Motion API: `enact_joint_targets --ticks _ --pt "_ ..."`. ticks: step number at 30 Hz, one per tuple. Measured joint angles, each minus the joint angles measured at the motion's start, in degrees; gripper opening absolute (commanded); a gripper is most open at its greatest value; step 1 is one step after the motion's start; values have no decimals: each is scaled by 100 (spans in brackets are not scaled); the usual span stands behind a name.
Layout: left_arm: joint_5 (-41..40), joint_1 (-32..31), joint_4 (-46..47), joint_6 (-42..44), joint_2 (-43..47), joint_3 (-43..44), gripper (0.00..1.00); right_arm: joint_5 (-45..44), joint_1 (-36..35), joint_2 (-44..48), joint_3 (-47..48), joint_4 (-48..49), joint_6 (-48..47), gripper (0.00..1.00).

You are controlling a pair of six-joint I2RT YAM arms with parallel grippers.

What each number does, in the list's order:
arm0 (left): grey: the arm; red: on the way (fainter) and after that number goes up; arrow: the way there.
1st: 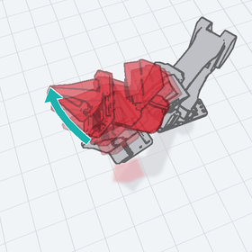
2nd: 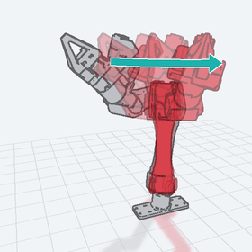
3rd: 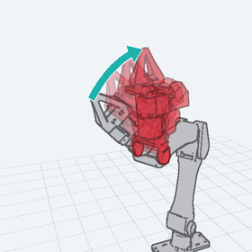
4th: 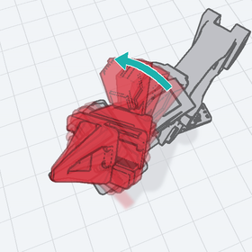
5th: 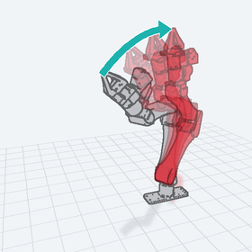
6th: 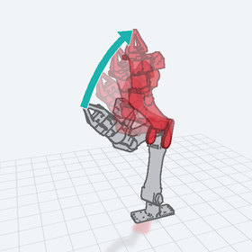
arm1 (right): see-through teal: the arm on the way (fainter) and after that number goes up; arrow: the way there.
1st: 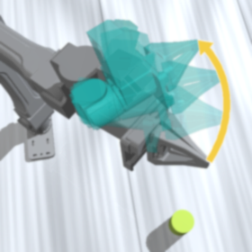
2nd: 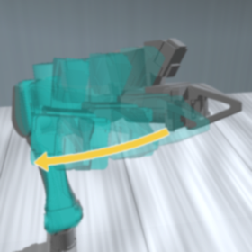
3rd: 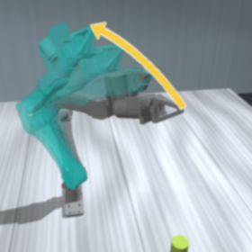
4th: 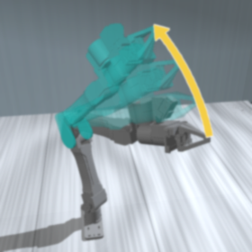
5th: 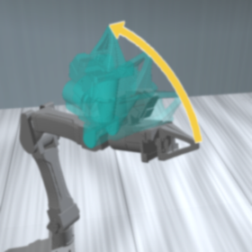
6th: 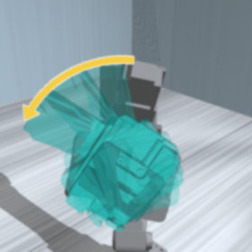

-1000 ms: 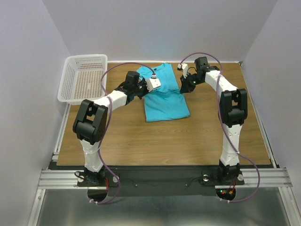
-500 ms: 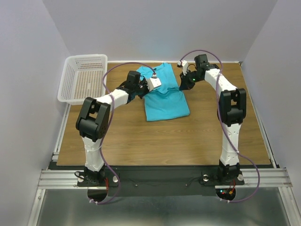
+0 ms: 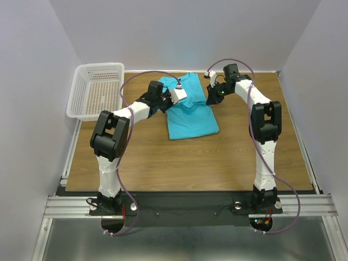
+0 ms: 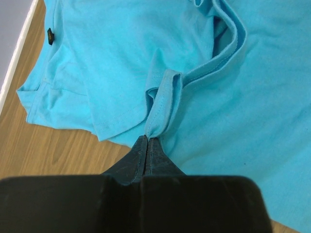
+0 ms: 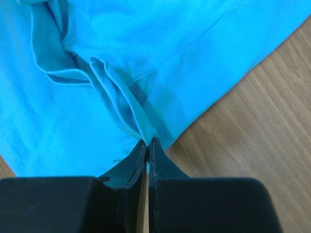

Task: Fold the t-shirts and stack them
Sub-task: Fold the tshirt

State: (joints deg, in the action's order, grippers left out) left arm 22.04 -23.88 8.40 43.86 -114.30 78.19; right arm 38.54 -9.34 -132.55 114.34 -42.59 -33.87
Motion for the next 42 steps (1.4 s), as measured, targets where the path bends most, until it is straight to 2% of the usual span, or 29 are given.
enact_joint_targets --ticks 6,7,8,9,10,11,12,13,14,15,20,24,26,28,29,32,33,35,38,42 --pt "-50 0 -81 -24 -114 70 0 7 0 -13 92 2 50 13" --pt "-63 0 -94 -26 -114 70 3 7 0 -13 109 0 59 15" --pt "-72 0 -96 -26 -114 70 11 4 0 -22 127 0 74 19" --pt "-87 0 -96 -37 -114 70 31 2 0 -28 153 0 98 25" --pt "-114 0 -96 -52 -114 72 40 -4 0 -50 203 -2 131 29" --pt "-140 0 -94 -85 -114 72 55 -13 0 -63 240 7 146 41" --pt "-186 0 -94 -122 -114 76 72 -35 0 -87 284 42 214 42" --pt "-219 0 -101 -179 -114 94 76 -66 0 -98 306 70 319 43" --pt "-275 0 -98 -234 -114 122 76 -109 0 -103 315 116 428 47" --pt "-302 2 -92 -269 -114 153 78 -155 0 -105 317 149 522 55" --pt "-706 24 -55 -610 -111 562 80 -610 0 -101 315 542 1176 57" --pt "-1071 92 -11 -1113 131 682 80 -1128 0 33 122 935 1609 50" --pt "-1152 157 -50 -1528 385 669 80 -1252 0 225 -94 1051 1709 50" --pt "-1187 243 -168 -2015 726 658 80 -1167 9 474 -415 1174 1661 53" --pt "-1187 275 -236 -2192 852 658 79 -911 33 732 -732 1235 1534 61" --pt "-1034 393 -538 -3097 1471 505 77 -188 68 1615 -1867 1366 756 70" --pt "-907 428 -599 -3438 1696 332 74 103 76 2017 -2341 1300 201 73" --pt "-667 461 -667 -3950 2124 -153 72 579 74 2828 -3248 1108 -789 73" --pt "-293 404 -728 -4754 2487 -1005 69 831 59 3576 -4199 907 -2441 72" --pt "-87 238 -953 -5687 2446 -2081 68 730 46 3670 -4774 682 -3665 71"
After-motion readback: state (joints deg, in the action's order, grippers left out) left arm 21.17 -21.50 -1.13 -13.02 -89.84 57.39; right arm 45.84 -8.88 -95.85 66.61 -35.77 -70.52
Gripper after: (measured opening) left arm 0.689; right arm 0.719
